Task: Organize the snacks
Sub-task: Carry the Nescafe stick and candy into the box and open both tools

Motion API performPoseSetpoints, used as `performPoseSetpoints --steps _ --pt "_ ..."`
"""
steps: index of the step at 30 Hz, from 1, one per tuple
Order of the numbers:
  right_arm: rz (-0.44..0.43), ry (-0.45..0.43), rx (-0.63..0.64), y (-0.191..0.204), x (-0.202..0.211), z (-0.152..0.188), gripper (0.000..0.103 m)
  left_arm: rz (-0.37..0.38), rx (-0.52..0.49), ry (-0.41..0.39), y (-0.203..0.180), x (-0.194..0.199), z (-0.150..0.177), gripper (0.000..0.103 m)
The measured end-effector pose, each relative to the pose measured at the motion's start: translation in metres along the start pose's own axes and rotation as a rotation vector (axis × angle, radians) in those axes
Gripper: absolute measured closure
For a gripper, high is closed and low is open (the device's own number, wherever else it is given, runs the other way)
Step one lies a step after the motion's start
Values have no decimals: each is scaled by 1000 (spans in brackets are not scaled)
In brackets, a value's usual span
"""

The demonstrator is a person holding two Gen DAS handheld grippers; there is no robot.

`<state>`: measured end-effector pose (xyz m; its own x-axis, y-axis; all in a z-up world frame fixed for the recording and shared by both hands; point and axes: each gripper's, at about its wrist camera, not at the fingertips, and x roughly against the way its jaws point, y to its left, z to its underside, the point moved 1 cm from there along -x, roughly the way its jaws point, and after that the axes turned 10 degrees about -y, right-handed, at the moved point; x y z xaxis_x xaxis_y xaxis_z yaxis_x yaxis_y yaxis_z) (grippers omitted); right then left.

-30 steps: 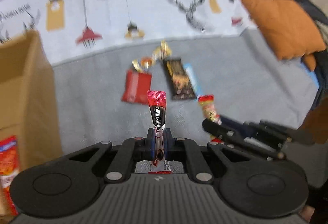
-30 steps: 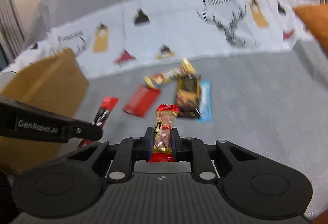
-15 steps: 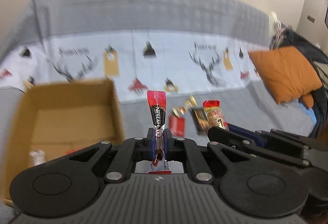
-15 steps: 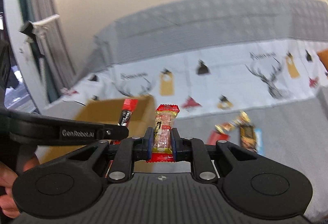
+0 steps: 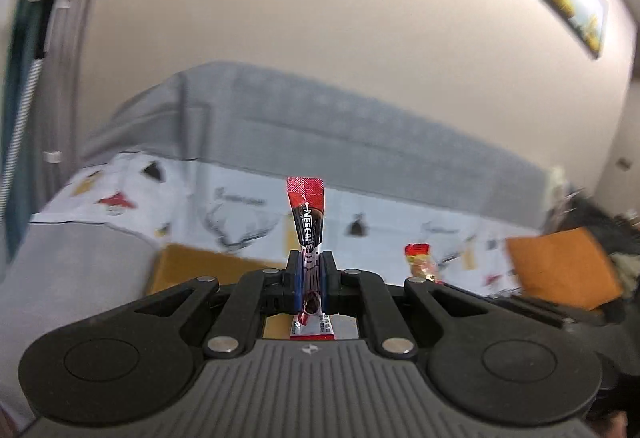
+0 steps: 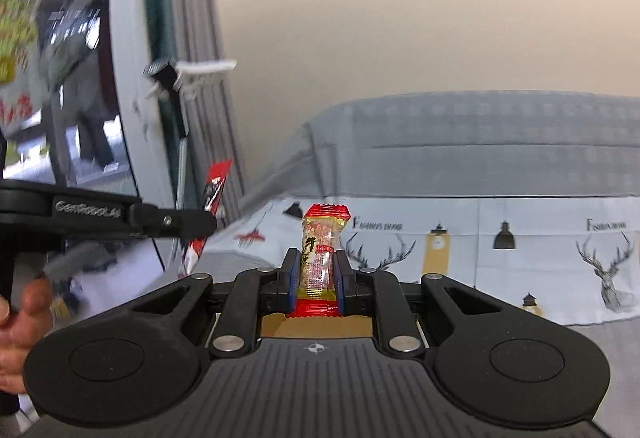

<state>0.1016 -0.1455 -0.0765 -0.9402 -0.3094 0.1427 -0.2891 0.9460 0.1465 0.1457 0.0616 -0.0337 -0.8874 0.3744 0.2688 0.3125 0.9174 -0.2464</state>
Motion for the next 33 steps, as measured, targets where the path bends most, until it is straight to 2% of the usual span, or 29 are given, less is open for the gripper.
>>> performPoseSetpoints --steps 7,13,18,21,25,26,27,28,29,30,31,33 --pt "-15 174 -37 6 -60 53 85 -119 -25 187 46 -52 65 94" --pt "1 318 -73 6 -94 114 85 -171 -55 347 82 -91 127 94" --pt "27 410 -103 5 -115 156 85 -218 -113 434 99 -114 160 94" --pt "31 445 -125 4 -124 168 85 -237 -104 488 110 -121 175 94" --pt "34 457 -97 10 -132 173 85 -246 -87 495 117 -117 177 93" --pt "51 451 -78 12 -133 172 85 -240 -77 483 117 -113 174 90" --pt "53 446 -61 14 -134 172 83 -238 -66 475 117 -111 172 79" --pt "48 438 -48 16 -133 170 79 -236 -49 465 117 -106 168 64" --pt "32 429 -51 15 -130 167 50 -247 -31 452 115 -101 162 23" --pt "24 401 -60 12 -124 164 34 -306 -25 431 115 -95 156 4" --pt "9 357 -72 7 -113 159 33 -301 -11 409 113 -91 151 3" --pt "-6 306 -106 -8 -94 153 33 -242 15 368 103 -83 142 2"
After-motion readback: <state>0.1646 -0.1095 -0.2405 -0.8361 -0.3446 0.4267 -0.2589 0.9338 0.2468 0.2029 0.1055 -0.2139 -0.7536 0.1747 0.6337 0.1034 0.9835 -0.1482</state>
